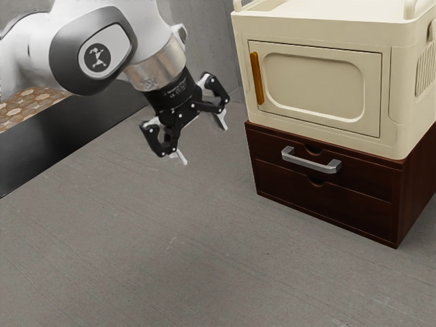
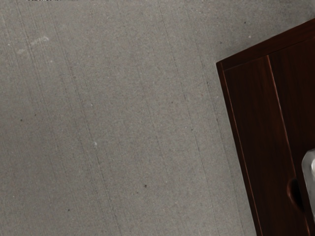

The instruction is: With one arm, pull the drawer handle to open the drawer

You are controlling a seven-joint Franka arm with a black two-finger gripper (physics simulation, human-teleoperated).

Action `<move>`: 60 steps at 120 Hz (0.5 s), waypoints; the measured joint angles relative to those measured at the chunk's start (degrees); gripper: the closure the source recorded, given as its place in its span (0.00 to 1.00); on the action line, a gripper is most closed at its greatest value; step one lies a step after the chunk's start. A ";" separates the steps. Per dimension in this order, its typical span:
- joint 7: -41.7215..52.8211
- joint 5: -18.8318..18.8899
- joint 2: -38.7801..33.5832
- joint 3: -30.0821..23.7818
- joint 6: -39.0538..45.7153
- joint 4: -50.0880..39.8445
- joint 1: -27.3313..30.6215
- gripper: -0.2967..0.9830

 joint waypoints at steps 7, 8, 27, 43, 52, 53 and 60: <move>-1.52 -0.05 0.26 -0.09 2.12 -0.48 0.74 0.23; -1.72 -0.06 0.30 -0.11 2.39 -0.52 0.85 0.24; -5.05 -0.17 0.64 -2.06 8.00 -3.37 3.43 0.26; -7.19 -0.21 0.85 -2.99 11.65 -5.00 3.04 0.29; -8.21 -0.22 0.85 -3.43 13.27 -5.79 2.33 0.30; -8.31 -0.22 0.85 -3.45 13.42 -5.83 2.22 0.30; -9.01 -0.23 0.88 -3.57 14.44 -6.00 1.40 0.31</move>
